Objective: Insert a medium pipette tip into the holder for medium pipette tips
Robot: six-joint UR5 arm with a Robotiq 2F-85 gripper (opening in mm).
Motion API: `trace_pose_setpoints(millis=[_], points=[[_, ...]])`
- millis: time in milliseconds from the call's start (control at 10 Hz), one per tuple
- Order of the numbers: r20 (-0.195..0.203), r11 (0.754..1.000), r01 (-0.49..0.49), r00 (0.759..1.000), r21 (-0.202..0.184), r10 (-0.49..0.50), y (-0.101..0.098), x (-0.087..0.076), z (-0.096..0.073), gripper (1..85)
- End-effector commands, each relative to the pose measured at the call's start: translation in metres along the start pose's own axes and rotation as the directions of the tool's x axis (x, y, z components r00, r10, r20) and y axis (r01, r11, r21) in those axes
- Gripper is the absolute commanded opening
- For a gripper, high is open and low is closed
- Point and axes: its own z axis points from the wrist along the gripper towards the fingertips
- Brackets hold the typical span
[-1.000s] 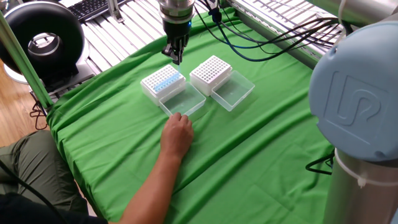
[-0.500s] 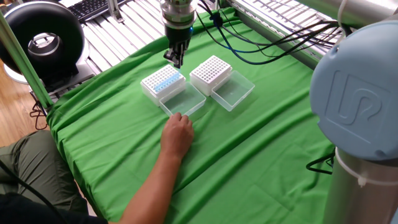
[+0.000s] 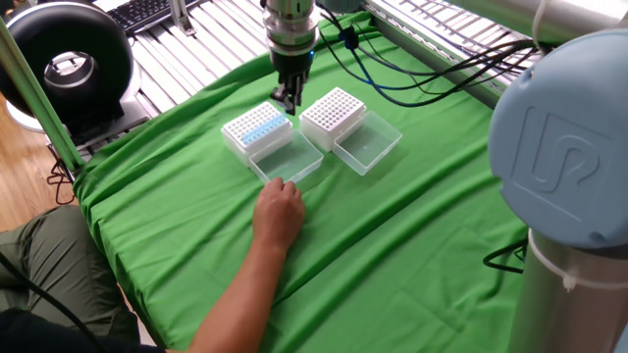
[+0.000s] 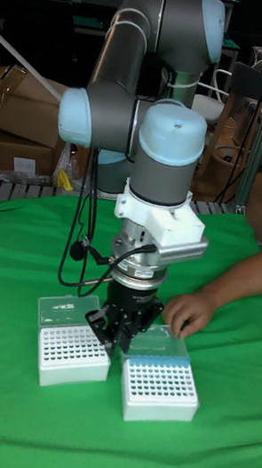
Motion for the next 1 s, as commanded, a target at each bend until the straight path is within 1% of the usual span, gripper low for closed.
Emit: trace_pose_setpoints(millis=[0,100,300,400,500,600,700,800,900], points=[[-0.039,0.998,-0.062,0.997,0.013,0.063,-0.018,0.017,-0.010,29.0],[-0.034,0.996,-0.087,0.996,0.007,0.087,-0.020,0.016,-0.015,29.0],[-0.026,0.985,-0.175,0.984,-0.017,0.174,-0.016,0.018,-0.025,27.7],[-0.029,0.984,-0.180,0.983,0.001,0.180,-0.024,0.022,-0.030,27.0],[-0.029,0.981,-0.195,0.980,0.008,0.195,-0.029,0.022,-0.036,26.7],[-0.039,0.973,-0.229,0.972,0.018,0.230,-0.031,0.022,-0.044,26.0],[-0.069,0.962,-0.271,0.960,0.019,0.272,-0.029,0.025,-0.053,23.3],[-0.094,0.959,-0.283,0.954,0.024,0.284,-0.035,0.029,-0.062,22.0],[-0.110,0.959,-0.282,0.953,0.023,0.283,-0.043,0.032,-0.069,21.7]])
